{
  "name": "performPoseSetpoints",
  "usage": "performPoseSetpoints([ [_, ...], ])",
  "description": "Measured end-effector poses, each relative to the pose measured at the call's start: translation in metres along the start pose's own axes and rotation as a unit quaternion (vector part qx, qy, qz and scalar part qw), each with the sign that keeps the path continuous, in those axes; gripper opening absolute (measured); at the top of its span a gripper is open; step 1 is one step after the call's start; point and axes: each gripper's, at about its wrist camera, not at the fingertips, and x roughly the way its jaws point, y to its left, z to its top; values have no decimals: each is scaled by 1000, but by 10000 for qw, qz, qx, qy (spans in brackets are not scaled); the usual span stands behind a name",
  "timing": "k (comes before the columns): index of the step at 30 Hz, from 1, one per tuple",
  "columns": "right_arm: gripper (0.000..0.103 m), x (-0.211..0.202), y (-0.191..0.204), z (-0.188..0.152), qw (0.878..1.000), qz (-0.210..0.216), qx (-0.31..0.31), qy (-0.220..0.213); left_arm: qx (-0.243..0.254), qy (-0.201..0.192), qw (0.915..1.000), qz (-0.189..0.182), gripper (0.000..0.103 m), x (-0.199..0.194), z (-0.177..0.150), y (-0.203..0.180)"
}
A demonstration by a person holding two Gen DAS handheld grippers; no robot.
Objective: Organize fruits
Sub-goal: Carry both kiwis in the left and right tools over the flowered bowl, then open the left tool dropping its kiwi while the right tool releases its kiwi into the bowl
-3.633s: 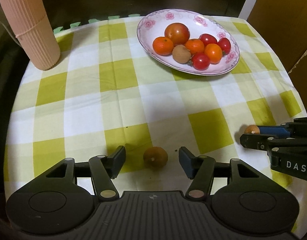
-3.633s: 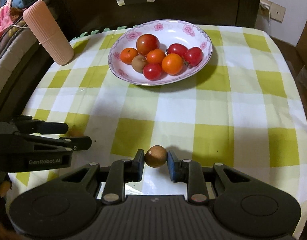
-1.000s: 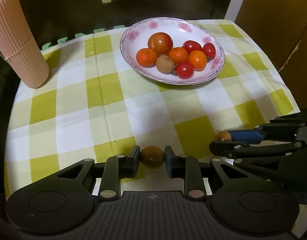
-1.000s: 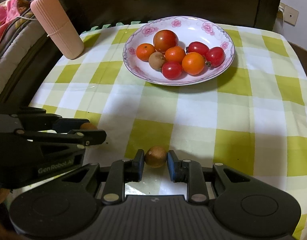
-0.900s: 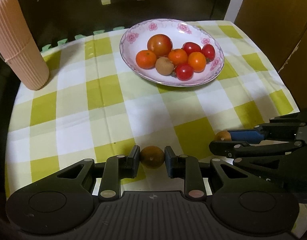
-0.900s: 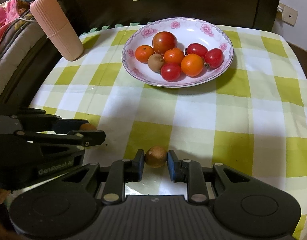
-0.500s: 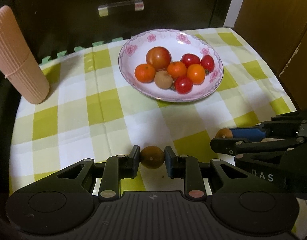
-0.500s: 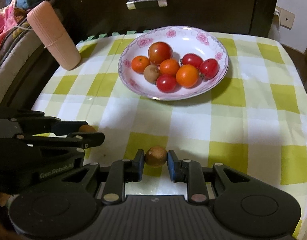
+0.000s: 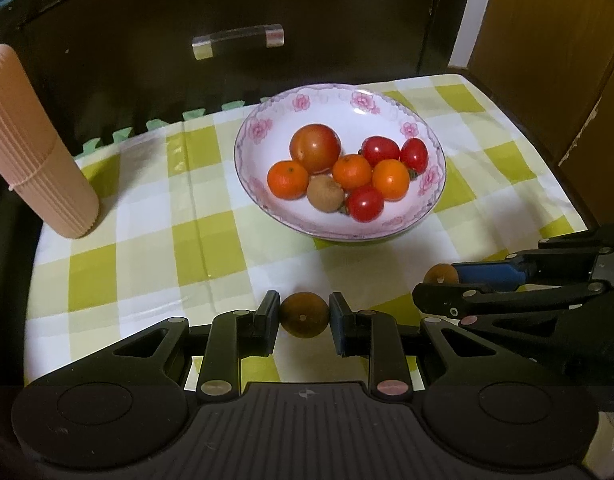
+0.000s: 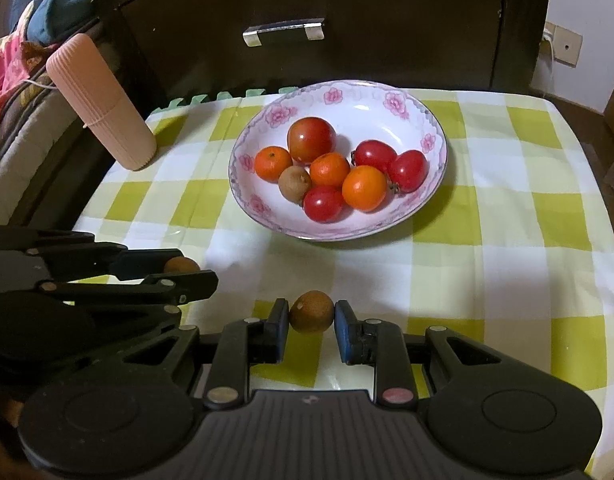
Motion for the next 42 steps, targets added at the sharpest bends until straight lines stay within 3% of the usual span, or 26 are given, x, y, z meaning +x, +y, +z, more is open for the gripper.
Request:
performPoseSetpoints([
  [42,25,11,-29,62,9980,12,365,-521,-25,-384,9992,55,32,23,72,1],
])
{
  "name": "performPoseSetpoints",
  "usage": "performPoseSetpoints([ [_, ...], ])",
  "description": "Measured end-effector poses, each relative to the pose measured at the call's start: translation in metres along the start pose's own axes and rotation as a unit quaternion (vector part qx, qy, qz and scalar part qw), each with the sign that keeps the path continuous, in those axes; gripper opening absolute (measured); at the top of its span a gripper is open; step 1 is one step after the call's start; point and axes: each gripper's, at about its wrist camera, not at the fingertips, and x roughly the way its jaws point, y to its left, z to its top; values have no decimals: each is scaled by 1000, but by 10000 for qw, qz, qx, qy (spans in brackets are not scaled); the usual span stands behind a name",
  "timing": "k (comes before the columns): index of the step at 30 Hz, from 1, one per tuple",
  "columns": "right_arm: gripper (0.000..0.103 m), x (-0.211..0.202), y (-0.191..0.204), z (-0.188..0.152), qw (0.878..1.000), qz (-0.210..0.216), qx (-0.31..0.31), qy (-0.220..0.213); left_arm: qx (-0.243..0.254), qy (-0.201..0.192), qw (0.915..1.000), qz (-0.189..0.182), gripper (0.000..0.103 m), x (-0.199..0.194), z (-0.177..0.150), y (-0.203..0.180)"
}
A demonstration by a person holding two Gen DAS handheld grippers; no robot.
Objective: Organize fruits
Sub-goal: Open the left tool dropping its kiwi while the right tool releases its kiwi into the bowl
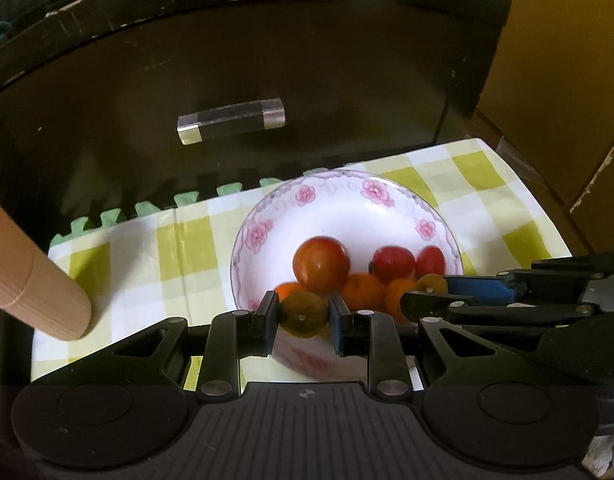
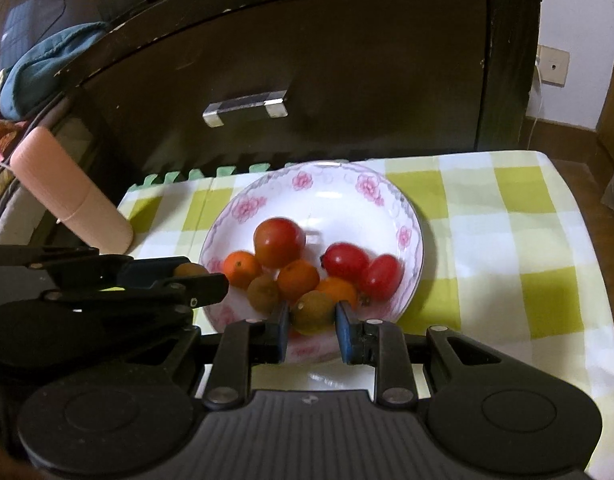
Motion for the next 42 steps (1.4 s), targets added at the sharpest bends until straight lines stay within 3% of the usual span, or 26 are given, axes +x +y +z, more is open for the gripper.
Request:
performPoseSetpoints([
  [12,25,25,-12,24,9999,-143,7,-60,-143,91,9999,-4,32,29,19,3],
  [28,25,43,-24,44,9994,-320,103,-119,-170,-39,9998,-76,33,36,30,3],
  [42,25,49,-30,49,9992,-203,324,-97,-151,-68,9999,35,42,38,32,6],
])
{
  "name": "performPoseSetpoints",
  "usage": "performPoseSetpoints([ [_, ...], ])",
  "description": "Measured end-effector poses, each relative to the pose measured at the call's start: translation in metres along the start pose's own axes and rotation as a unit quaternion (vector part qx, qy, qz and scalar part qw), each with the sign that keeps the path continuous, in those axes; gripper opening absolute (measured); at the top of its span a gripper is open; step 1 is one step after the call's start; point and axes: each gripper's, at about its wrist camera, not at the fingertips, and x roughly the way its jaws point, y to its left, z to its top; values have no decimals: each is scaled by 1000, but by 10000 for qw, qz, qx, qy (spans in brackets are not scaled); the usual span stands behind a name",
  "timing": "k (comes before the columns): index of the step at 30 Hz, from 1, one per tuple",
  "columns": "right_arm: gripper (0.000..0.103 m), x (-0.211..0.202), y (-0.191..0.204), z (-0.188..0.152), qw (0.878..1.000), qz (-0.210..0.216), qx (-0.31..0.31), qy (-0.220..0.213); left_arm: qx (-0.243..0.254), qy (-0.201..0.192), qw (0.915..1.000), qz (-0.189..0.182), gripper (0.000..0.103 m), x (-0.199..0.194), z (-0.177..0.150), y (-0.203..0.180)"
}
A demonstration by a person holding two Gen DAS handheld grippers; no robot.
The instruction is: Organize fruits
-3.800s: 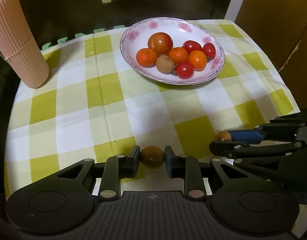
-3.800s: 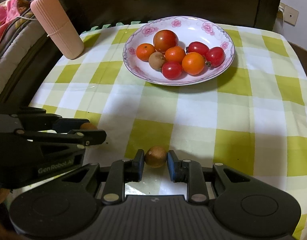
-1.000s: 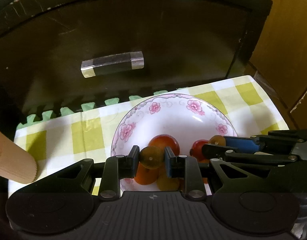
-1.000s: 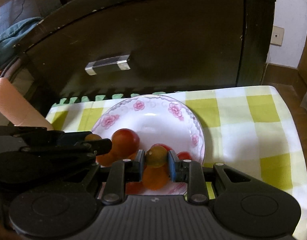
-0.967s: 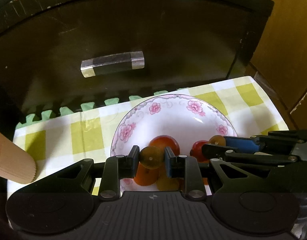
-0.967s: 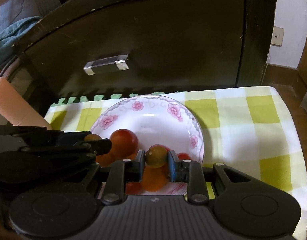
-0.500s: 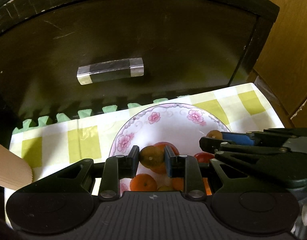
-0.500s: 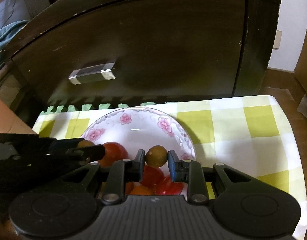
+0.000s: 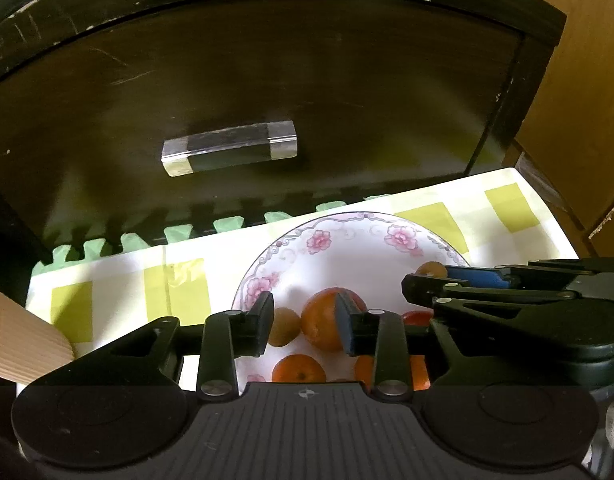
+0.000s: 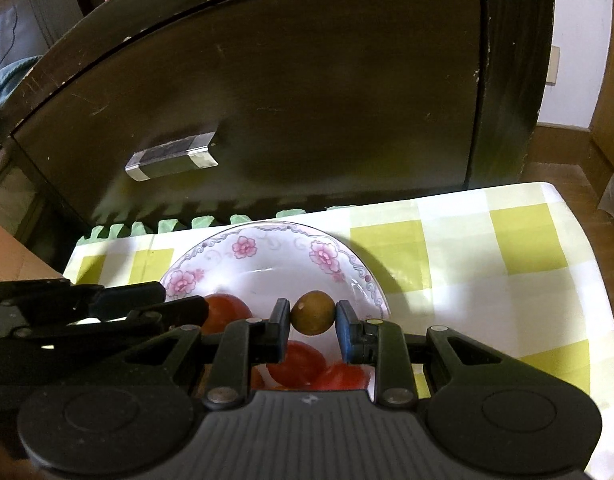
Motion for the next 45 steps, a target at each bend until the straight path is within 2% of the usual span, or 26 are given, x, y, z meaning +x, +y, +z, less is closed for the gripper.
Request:
performPoseSetpoints([
  [13,26,2,5,2,9999,-74,-80,53,-27,16,10000,56,45,-3,0,2],
  [25,30,-14,9,-4,9997,-205,-89,-34,-11,-73,9998,188,54,-19,-5,-1],
  [30,30,-23,11,-6,9996,-250,-58,-102,-38,-148,9996,246,64,-25,-8,-2],
  [35,30,-31,9,-11,9996,-260,0,-135,23,-203,9992,333,66,-30,-13,-5],
  [45,30,-49,12,-21,9993,-270,94,-224,-72,-371,9984,413,80,-45,-23,-4],
])
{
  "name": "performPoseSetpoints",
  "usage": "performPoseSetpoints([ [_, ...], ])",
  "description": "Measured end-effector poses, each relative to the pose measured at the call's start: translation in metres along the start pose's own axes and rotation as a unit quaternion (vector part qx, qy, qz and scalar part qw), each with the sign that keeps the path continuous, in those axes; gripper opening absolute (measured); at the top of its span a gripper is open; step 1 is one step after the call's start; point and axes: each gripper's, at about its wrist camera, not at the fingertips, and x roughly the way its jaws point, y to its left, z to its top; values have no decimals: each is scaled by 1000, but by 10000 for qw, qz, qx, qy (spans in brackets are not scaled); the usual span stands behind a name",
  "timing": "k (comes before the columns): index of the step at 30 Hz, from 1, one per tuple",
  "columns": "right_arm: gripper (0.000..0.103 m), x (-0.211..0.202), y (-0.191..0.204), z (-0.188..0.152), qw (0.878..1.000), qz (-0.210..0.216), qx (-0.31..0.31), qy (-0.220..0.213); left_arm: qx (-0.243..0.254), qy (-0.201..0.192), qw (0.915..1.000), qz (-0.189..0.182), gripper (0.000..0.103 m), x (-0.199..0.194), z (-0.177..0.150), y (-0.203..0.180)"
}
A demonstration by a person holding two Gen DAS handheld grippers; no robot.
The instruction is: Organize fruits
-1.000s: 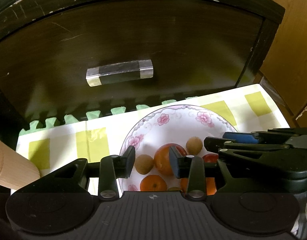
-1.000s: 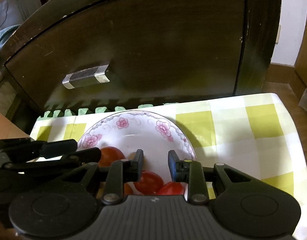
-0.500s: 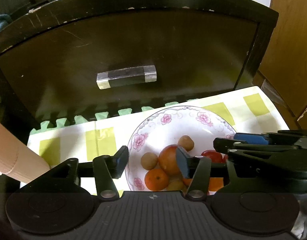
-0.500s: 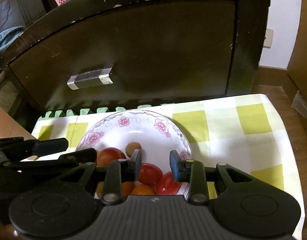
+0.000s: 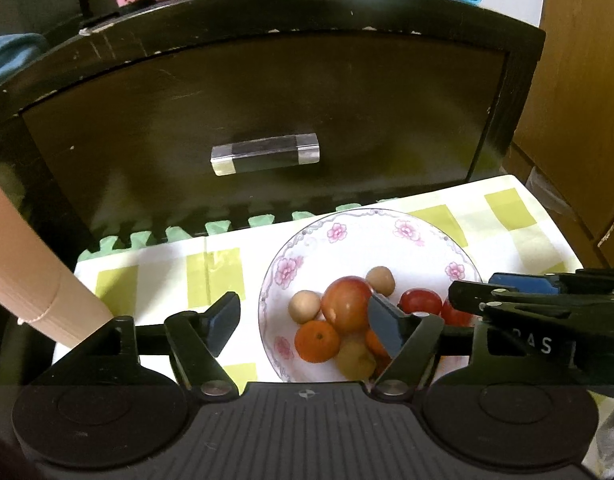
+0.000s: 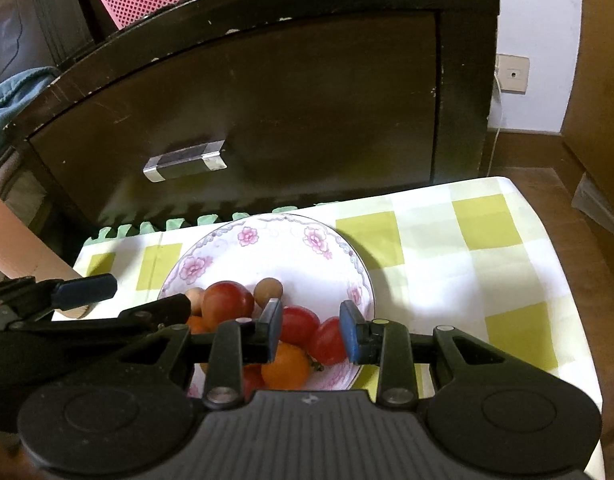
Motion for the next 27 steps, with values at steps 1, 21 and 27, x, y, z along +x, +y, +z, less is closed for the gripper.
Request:
performPoseSetpoints([
  [1,30,-2,1,-1,10000,-9,0,-6,-2,-16,10000,19,81,-2,-1,0],
  [21,38,-44,2,-36,9998,-4,139,-150,-292,-332,9989,137,103,-42,-35,8],
  [27,40,-56,6,-52,9998,-6,134,-136,-280,-314,9989,226,103,-50,-48,7],
])
